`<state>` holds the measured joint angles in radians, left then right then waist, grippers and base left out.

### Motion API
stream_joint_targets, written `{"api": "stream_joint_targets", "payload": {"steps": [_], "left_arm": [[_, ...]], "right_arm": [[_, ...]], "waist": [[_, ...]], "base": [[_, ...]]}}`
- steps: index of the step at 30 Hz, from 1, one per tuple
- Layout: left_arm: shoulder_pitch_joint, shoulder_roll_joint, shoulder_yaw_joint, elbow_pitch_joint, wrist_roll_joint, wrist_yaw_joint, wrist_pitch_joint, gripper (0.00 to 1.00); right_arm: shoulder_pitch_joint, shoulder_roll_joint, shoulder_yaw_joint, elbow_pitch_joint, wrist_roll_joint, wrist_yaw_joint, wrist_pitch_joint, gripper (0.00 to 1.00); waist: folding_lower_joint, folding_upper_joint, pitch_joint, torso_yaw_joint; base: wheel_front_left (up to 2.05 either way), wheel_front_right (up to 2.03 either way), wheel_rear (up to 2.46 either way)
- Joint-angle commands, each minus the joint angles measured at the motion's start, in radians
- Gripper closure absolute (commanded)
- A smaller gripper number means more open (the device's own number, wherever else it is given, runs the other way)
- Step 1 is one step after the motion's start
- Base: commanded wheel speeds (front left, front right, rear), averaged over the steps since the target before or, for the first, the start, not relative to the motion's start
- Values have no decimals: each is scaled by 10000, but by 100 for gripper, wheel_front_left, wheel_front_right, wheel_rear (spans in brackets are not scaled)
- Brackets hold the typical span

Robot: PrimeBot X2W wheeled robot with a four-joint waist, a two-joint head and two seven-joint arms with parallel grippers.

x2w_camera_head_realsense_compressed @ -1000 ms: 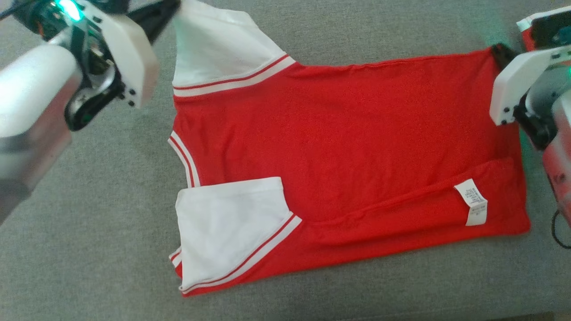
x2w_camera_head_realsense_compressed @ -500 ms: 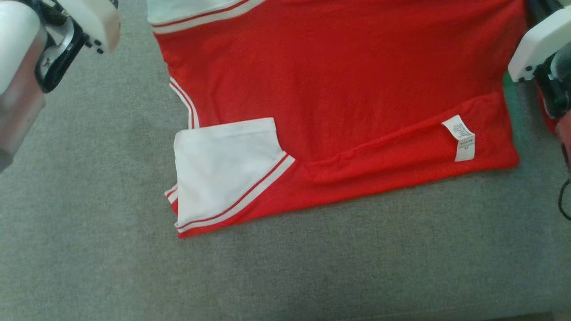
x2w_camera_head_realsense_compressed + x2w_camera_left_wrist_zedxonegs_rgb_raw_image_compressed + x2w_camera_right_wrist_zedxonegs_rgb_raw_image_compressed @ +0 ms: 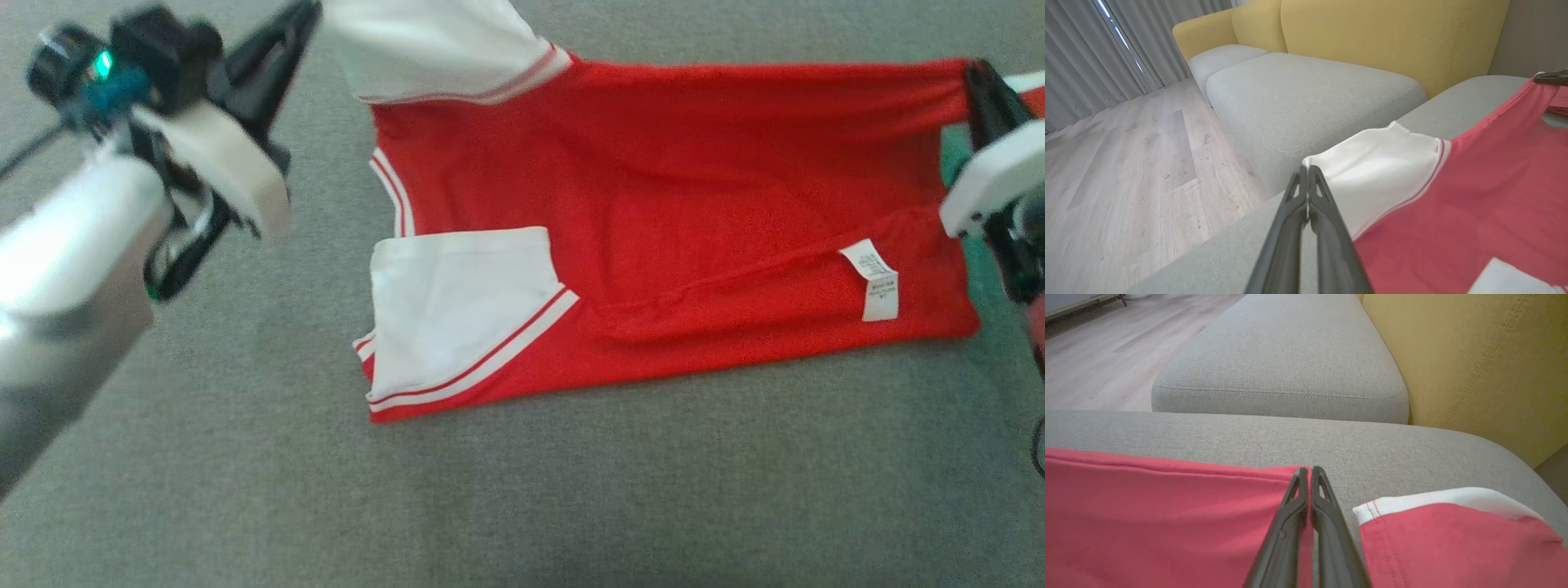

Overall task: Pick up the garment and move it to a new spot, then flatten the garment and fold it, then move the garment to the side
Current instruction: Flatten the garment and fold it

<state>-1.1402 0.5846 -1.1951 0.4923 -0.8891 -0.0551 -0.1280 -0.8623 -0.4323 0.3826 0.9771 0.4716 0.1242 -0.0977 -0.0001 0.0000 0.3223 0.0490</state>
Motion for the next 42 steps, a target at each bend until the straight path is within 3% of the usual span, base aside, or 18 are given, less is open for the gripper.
{"api": "stream_joint_targets", "payload": {"steps": [1,11,18,30,31,32,33,34,35,42], "left_arm": [[-275,487,419,-298,-39,133,-99,100],[1903,1438,151,-3168,-311,1452,-468,100],[3357,1894,-50,-4463,-637,2221,-710,100],[5060,1751,-255,-5154,-1252,2755,-1006,100],[5169,1661,-243,-5105,-1313,2753,-1045,100],[5271,1556,-204,-5035,-1372,2747,-1092,100],[5366,1452,-166,-4933,-1407,2748,-1134,71],[5463,1346,-151,-4801,-1418,2723,-1170,41],[5563,1233,-123,-4640,-1429,2693,-1204,0],[6776,190,997,-4008,-1034,3252,-1330,0]], "right_arm": [[123,-232,48,-334,109,65,-139,100],[1803,-730,-198,-1128,533,65,-385,100],[3117,-826,-515,-1788,541,65,-316,100],[4776,-629,-1409,-2715,348,65,94,100],[4887,-582,-1472,-2776,316,65,128,94],[4987,-520,-1539,-2838,299,65,164,57],[5063,-464,-1639,-2883,260,65,176,0],[5134,-403,-1749,-2922,200,65,159,0],[5207,-323,-1872,-2953,162,65,127,0],[6072,334,-2866,-3206,-58,65,-80,0]], "waist": [[1,0,-134,166],[1,0,-682,541],[1,0,-1044,630],[1,0,-1441,676],[1,0,-1455,679],[1,0,-1464,682],[1,0,-1475,681],[1,0,-1490,679],[1,0,-1519,676],[1,0,-2068,629]], "base": [[0,0,0],[0,0,0],[0,0,0],[0,0,0],[0,0,0],[0,0,0],[0,0,0],[0,0,0],[0,0,0],[0,0,0]]}}
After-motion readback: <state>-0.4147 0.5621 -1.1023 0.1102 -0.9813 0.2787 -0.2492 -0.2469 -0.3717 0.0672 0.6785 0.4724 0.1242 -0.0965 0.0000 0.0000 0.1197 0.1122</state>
